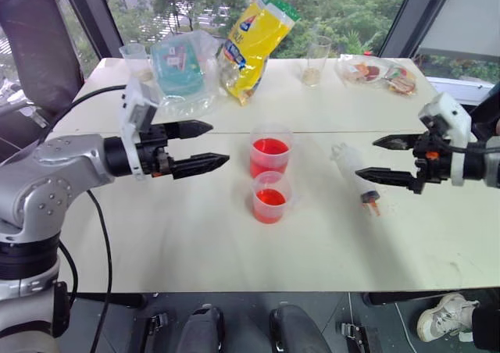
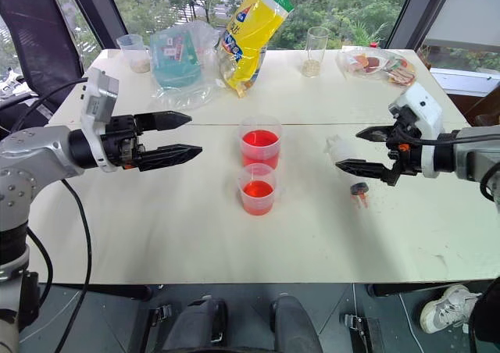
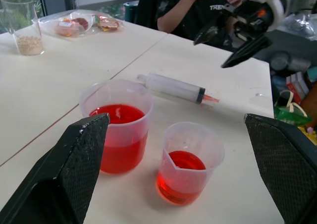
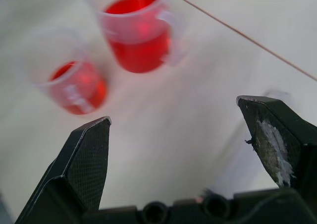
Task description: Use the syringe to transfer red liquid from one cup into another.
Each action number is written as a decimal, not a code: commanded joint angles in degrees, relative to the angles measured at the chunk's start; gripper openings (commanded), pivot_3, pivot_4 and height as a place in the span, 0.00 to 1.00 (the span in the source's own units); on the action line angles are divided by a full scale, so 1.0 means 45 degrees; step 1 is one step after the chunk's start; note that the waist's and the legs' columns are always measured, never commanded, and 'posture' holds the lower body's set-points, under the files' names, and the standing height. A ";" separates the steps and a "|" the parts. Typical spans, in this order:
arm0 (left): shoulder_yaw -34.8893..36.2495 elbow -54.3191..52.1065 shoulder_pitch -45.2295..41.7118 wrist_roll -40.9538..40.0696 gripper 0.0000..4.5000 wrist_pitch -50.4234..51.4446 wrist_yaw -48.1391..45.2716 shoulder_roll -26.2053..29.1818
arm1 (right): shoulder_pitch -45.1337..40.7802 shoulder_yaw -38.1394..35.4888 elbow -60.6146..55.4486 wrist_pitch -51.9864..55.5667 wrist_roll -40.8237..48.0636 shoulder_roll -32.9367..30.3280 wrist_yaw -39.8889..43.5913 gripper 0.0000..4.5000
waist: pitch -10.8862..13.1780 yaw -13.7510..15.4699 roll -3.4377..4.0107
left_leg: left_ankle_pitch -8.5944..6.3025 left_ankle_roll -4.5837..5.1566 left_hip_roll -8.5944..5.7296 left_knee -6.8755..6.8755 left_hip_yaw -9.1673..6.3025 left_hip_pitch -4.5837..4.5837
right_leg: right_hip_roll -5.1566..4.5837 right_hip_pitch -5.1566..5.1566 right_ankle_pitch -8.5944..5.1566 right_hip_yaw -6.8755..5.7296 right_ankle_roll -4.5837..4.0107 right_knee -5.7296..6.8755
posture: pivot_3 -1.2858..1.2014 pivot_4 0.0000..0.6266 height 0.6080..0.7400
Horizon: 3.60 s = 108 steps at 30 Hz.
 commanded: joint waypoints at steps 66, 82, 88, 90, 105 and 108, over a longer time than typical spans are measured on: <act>-0.1058 0.1638 -0.1494 0.2074 1.00 -0.2105 -0.0959 -0.0811 | -0.5655 -0.1019 0.2789 -0.4965 -0.1793 1.2506 -0.5389 0.31 | -0.0003 -0.0047 0.0001 | 0.0004 -0.0009 -0.0002 -0.0019 0.0017 -0.0034 | -0.0017 -0.0058 0.0002 0.0005 -0.0002 0.0020 | 0.52 0.24 1.00; -0.2346 0.4966 -0.4374 0.3825 1.00 -0.3601 -0.1650 -0.2835 | -0.2307 0.1341 0.4392 -0.9942 -0.3173 1.3873 -0.5343 0.31 | 0.0000 -0.0098 0.0005 | 0.0013 -0.0025 -0.0001 -0.0021 0.0025 -0.0029 | 0.0001 -0.0074 0.0003 0.0003 -0.0001 0.0039 | 0.52 0.24 1.00; -0.2844 0.6450 -0.5333 0.4628 1.00 -0.4285 -0.2125 -0.3705 | -0.2138 0.1646 0.4844 -1.0445 -0.3400 1.3850 -0.5378 0.31 | 0.0000 -0.0098 0.0005 | 0.0017 -0.0031 0.0000 -0.0020 0.0025 -0.0028 | 0.0004 -0.0076 0.0002 0.0004 -0.0002 0.0040 | 0.52 0.24 1.00; -0.2930 0.6830 -0.5538 0.4828 1.00 -0.4427 -0.2271 -0.3902 | -0.2135 0.1696 0.4937 -1.0539 -0.3408 1.3825 -0.5402 0.31 | 0.0000 -0.0102 0.0005 | 0.0018 -0.0033 0.0000 -0.0021 0.0024 -0.0028 | 0.0005 -0.0076 0.0002 0.0004 -0.0001 0.0041 | 0.52 0.24 1.00; -0.3069 0.8839 -0.6531 0.5767 0.94 -0.5105 -0.2889 -0.5308 | -0.2152 0.1929 0.5115 -1.0677 -0.3552 1.3691 -0.5388 0.31 | 0.0000 -0.0088 0.0005 | 0.0018 -0.0032 -0.0001 -0.0017 0.0024 -0.0028 | 0.0003 -0.0072 0.0003 0.0004 -0.0001 0.0042 | 0.52 0.24 1.00; -0.2987 0.9183 -0.6677 0.5915 0.73 -0.5280 -0.2861 -0.5496 | -0.2107 0.1960 0.5087 -1.0658 -0.3574 1.3650 -0.5374 0.31 | 0.0000 -0.0101 0.0005 | 0.0018 -0.0032 0.0000 -0.0017 0.0024 -0.0027 | 0.0003 -0.0073 0.0003 0.0005 -0.0001 0.0042 | 0.52 0.24 1.00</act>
